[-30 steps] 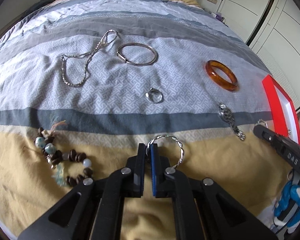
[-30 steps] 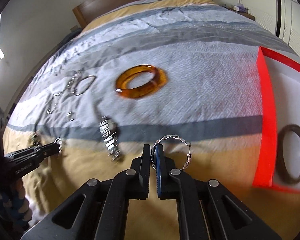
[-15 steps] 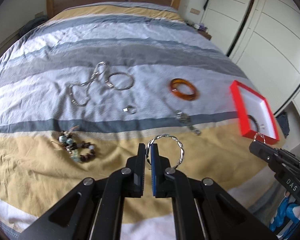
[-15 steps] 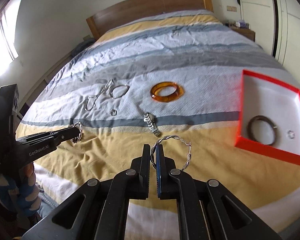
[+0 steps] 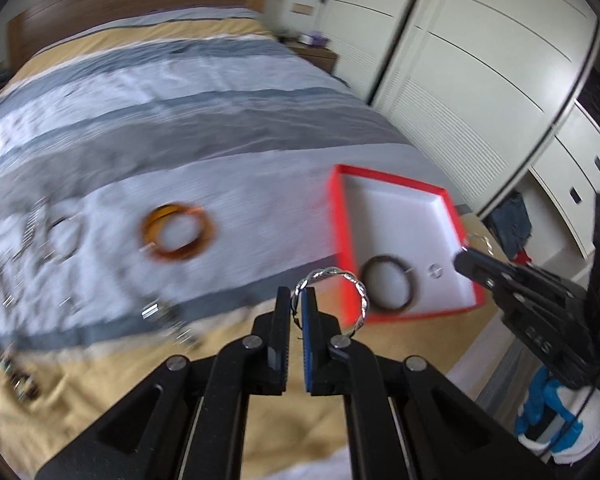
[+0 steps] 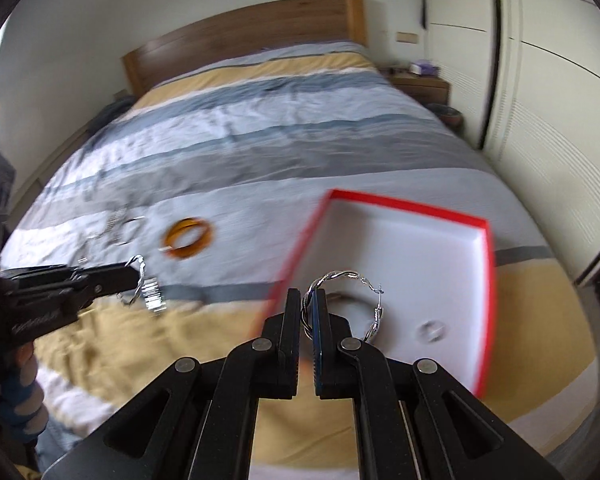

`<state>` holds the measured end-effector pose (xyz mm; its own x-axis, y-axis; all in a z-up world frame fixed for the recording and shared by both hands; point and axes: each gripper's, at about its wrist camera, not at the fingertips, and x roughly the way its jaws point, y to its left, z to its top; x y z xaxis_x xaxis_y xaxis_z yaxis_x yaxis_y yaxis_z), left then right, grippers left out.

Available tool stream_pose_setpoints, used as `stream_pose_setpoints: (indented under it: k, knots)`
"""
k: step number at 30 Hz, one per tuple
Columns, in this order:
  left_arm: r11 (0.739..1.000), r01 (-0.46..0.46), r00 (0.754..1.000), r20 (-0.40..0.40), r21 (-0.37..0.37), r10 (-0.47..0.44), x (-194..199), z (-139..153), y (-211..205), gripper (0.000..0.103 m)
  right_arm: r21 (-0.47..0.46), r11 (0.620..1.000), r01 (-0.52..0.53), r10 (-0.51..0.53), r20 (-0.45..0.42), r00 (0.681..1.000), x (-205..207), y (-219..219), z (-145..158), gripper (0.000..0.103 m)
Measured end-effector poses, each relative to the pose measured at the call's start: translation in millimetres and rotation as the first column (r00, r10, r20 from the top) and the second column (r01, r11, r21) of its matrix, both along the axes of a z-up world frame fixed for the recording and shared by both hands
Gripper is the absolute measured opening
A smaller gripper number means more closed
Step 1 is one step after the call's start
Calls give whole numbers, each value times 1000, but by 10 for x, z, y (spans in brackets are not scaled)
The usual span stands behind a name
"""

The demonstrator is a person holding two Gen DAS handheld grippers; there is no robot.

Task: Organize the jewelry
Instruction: 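Carry both silver bracelets into the red box and open both tools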

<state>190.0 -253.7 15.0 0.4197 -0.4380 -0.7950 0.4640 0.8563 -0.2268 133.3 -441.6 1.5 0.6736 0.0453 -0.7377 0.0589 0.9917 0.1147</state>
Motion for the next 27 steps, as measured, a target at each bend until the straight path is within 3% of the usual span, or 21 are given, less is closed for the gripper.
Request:
stream_pose_setpoints:
  k: [4, 10, 17, 22, 27]
  knots:
    - [998, 57, 998, -9, 19, -57, 239, -212, -643, 4, -16, 999, 32, -32, -39, 999, 311, -525, -255, 6]
    - [992, 108, 994, -43, 63, -105, 572, -618, -1347, 4, -38, 999, 18, -22, -120, 992, 682, -916, -669, 6]
    - [983, 114, 992, -72, 143, -104, 681, -986, -1582, 5, -65, 997, -35, 22, -200, 980, 823, -964, -967, 6]
    - [975, 122, 992, -33, 184, -118, 662, -1036, -1652, 5, -75, 996, -43, 27, -196, 980, 830, -943, -1012, 6]
    - [979, 128, 992, -31, 157, -125, 663, -1011, -1610, 6, -89, 995, -41, 24, -190, 982, 782, -918, -977, 17]
